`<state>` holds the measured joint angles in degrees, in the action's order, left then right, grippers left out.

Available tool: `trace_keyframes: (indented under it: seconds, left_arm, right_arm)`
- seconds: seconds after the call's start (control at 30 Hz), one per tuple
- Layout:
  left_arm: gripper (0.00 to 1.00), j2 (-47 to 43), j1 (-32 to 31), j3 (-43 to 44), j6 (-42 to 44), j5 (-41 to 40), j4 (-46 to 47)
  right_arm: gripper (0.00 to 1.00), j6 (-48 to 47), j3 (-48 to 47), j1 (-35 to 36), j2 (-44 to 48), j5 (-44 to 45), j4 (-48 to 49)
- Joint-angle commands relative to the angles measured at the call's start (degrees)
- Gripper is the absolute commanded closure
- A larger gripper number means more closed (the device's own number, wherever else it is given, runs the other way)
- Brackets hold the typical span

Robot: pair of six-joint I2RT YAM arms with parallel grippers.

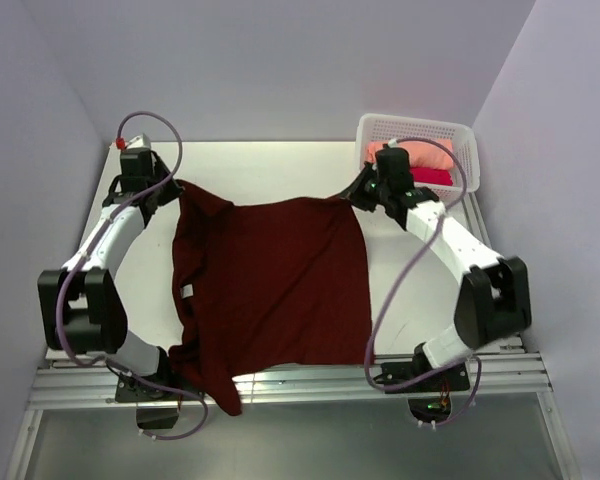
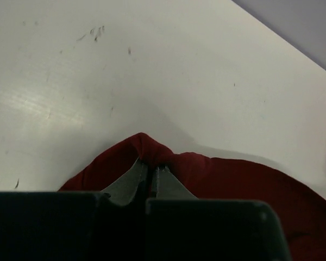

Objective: Roll the t-shirts
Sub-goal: Flatten the tshirt

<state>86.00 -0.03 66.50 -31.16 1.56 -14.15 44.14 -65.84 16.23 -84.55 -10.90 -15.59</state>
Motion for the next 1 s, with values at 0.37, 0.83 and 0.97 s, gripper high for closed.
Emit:
trace_keyframes:
  seconds: [0.37,0.83,0.97]
  left_arm:
    - [0.3,43.9,-0.1,53.6,0.1,2.8,-4.2]
    - [0.09,19.6,-1.7,28.6,1.2,-6.0,-5.8]
    - [0.17,15.9,-5.2,21.7,2.2,-10.6,-7.4]
  right_arm:
    - [0.41,4.9,-52.5,-6.2,-43.4,4.6,-1.9]
    - [0.25,-4.1,-22.1,-5.7,-18.1,5.2,3.0]
    - [0.42,-6.1,-9.4,-5.5,-10.5,7.6,2.8]
